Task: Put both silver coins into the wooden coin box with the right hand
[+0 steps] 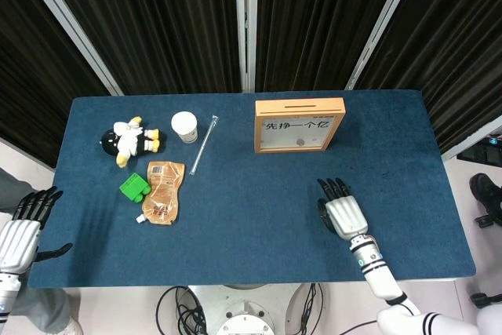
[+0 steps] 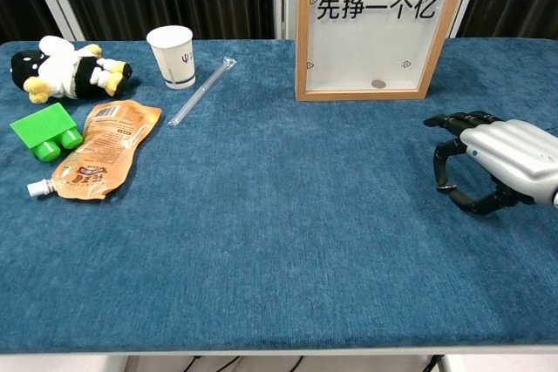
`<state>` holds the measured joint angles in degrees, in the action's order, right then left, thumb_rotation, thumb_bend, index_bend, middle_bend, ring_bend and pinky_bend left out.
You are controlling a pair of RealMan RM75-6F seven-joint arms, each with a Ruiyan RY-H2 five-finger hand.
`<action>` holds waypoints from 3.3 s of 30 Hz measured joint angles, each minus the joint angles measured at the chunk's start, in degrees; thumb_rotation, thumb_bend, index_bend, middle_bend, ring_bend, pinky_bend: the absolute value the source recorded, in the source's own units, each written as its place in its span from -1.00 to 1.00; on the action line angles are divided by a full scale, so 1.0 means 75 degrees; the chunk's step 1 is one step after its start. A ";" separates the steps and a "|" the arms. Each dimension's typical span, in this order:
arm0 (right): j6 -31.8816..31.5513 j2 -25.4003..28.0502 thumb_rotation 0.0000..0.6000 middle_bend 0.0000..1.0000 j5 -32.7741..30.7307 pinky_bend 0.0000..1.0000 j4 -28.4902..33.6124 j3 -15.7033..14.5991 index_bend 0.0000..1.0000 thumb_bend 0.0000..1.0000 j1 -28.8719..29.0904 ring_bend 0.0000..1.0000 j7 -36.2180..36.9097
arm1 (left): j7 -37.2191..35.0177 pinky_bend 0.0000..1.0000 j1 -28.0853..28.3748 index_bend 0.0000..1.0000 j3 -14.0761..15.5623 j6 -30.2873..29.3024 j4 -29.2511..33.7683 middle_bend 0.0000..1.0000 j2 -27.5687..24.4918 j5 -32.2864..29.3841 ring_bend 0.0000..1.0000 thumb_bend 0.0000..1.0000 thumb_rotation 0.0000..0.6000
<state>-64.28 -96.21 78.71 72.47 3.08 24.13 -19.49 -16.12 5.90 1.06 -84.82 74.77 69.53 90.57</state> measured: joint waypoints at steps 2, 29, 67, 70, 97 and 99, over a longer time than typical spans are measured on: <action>0.0005 -0.0023 1.00 -0.87 0.0012 -1.00 -0.0041 0.0005 0.01 -0.33 0.0014 -1.00 0.0008 | -0.0009 -1.00 -0.0001 -0.87 0.0001 0.0005 -0.0007 -0.98 0.0001 -0.0008 -1.00 -0.81 1.00; -0.0158 -0.0051 1.00 -0.90 0.0400 -1.00 -0.0201 -0.0085 -0.29 -0.33 0.0045 -1.00 0.0421 | -0.0090 -1.00 0.0009 -0.87 -0.0002 0.0007 -0.0020 -0.98 0.0001 -0.0025 -1.00 -0.81 1.00; -0.1360 0.0826 1.00 -0.85 0.0928 -1.00 0.1133 0.0500 0.56 -0.31 -0.0010 -1.00 0.0918 | 0.0040 -1.00 -0.0033 -0.87 -0.0002 -0.0157 0.0219 -0.98 -0.0110 0.0044 -1.00 -0.81 1.00; -0.1735 0.1340 1.00 -0.84 0.1070 -1.00 0.1872 0.0802 0.58 -0.31 -0.0008 -1.00 0.0904 | 0.0078 -1.00 -0.0035 -0.87 0.0000 -0.0198 0.0283 -0.98 -0.0133 0.0090 -1.00 -0.81 1.00; 0.0530 0.1872 1.00 -0.83 -0.3817 -1.00 0.1680 0.3662 0.67 -0.31 0.3431 -1.00 -0.2116 | 0.0222 -1.00 0.0006 -0.87 0.0003 -0.0194 0.0482 -0.98 -0.0216 0.0139 -1.00 -0.81 1.00; 0.0599 0.1767 1.00 -0.83 -0.4161 -1.00 0.1533 0.3669 0.68 -0.31 0.3640 -1.00 -0.2299 | 0.0209 -1.00 0.0012 -0.87 -0.0002 -0.0175 0.0468 -0.98 -0.0210 0.0123 -1.00 -0.81 1.00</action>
<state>-59.78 -82.95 47.51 83.97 30.59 51.43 -36.73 -14.55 6.00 1.04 -86.14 78.29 67.96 91.50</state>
